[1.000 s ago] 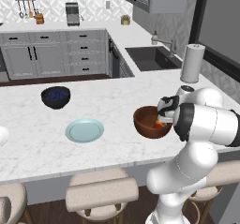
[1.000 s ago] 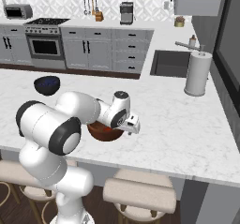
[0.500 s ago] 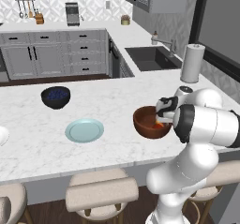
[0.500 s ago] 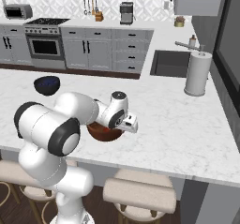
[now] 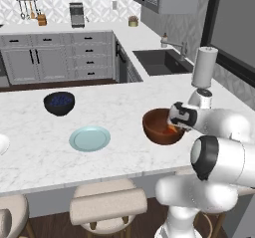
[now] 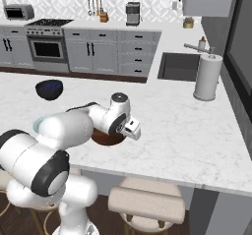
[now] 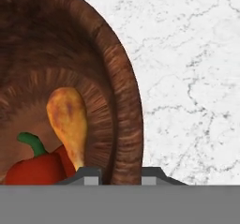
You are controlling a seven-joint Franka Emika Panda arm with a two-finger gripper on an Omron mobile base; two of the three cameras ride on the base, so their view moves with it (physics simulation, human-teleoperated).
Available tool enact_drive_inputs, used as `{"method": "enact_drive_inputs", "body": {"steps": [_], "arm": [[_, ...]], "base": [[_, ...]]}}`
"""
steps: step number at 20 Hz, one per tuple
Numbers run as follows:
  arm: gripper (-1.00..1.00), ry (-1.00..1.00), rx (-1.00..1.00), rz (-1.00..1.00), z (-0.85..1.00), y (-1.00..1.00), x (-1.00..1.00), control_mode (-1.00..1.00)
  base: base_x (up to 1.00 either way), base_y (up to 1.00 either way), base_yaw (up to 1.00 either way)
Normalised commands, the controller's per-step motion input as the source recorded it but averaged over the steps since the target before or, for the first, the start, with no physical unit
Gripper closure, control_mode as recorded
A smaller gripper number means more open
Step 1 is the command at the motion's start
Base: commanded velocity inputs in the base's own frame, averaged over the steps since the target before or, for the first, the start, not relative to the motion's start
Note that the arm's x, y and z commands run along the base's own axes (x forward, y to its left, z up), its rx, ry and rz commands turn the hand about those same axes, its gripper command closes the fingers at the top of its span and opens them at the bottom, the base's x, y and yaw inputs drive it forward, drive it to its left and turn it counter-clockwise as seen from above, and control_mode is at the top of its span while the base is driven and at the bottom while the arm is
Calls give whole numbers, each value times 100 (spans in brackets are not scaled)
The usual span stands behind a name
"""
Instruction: Pick the chicken drumstick and bell pepper from their plates and place them in the bowl. Then put the bowl in the fridge.
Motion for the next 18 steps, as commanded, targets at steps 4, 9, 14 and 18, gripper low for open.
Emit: {"method": "enact_drive_inputs", "body": {"steps": [4,9,14,18], "arm": [[100,3,0,-19,100,12,-66,-100],[100,2,3,-18,100,40,-76,-100],[100,-5,0,0,100,45,-95,-100],[100,-1,19,0,97,18,-100,-100]], "base": [[0,0,0],[0,0,0],[0,0,0],[0,0,0]]}}
